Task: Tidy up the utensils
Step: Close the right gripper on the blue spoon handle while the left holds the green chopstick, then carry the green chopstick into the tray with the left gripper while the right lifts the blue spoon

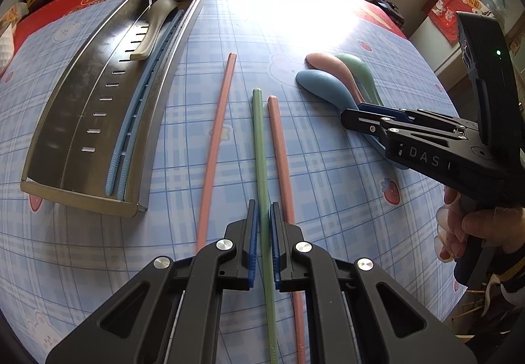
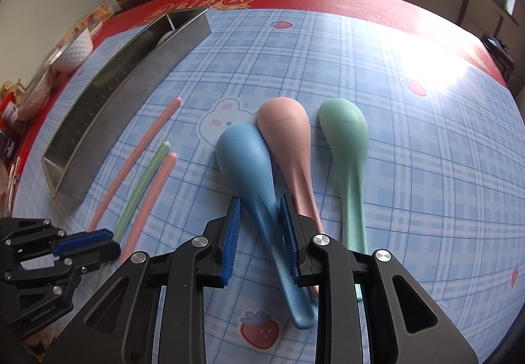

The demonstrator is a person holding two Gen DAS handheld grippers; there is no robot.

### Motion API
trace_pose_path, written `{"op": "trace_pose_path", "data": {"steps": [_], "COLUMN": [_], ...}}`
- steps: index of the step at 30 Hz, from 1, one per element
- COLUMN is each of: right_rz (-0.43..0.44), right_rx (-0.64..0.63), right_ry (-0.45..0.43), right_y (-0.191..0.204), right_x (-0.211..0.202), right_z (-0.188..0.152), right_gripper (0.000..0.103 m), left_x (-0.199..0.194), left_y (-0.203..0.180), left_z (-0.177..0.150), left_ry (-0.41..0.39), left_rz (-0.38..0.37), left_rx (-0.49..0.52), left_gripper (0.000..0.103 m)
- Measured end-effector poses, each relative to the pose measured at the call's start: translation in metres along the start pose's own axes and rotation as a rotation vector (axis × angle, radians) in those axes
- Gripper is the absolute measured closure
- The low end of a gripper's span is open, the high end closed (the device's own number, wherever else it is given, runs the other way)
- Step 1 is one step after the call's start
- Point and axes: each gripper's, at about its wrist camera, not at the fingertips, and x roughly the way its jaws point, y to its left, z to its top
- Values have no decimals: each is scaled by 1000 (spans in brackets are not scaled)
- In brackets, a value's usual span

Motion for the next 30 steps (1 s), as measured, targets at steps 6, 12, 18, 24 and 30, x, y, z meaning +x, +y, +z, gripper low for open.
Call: {"op": "trace_pose_path", "data": {"steps": [6,12,18,24,30], "right_rz": [-23,-18,0,6,24], "right_rx": [-26,10,24,1,21], "right_ry": [-4,-28,-43,-47,-54], "right_y": [2,2,5,9,6], "right_x": [-4,-13,-25,-30,-31], "right_z": [-8,-28,-53,-65,-68], "right_gripper": [85,86,86,86,86], "left_x": [1,1,3,4,7], "left_y": [-1,-2,-4,-7,-12], "left_z": [2,4,5,6,6], "left_ry": [2,7,9,12,11], "left_rz": [5,6,13,28,53], "left_rx": [5,12,22,41,68], "left_gripper": [94,94,94,94,94]}}
